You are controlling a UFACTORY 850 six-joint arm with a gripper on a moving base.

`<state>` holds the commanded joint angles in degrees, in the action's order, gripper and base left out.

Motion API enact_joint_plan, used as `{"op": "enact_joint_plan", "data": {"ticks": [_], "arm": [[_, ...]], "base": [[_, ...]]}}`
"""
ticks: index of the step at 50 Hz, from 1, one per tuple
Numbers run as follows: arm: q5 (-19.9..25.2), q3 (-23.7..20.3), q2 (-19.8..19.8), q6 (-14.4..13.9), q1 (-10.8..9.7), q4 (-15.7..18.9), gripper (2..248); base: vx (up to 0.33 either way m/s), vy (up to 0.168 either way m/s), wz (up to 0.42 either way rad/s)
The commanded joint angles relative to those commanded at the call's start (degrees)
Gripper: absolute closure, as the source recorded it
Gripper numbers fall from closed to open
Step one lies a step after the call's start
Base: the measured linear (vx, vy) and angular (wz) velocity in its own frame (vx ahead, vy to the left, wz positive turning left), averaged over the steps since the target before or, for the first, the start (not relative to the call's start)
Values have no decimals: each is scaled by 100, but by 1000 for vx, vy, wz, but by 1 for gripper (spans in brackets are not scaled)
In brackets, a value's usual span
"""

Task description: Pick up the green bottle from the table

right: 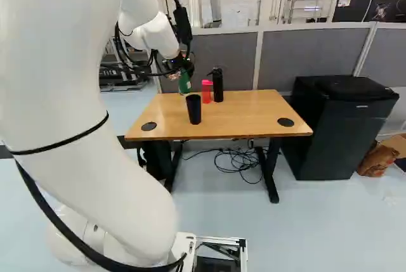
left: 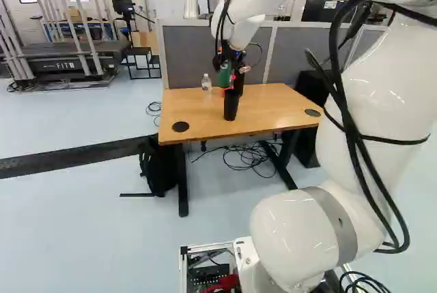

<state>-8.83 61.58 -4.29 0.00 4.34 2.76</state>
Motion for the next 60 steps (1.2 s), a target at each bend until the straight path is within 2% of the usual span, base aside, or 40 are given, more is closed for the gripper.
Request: {"op": "enact_joint_plan", "data": {"ticks": [60], "arm": [[0,0,0,0,0,0,131]], "base": [[-113,2,8]]}}
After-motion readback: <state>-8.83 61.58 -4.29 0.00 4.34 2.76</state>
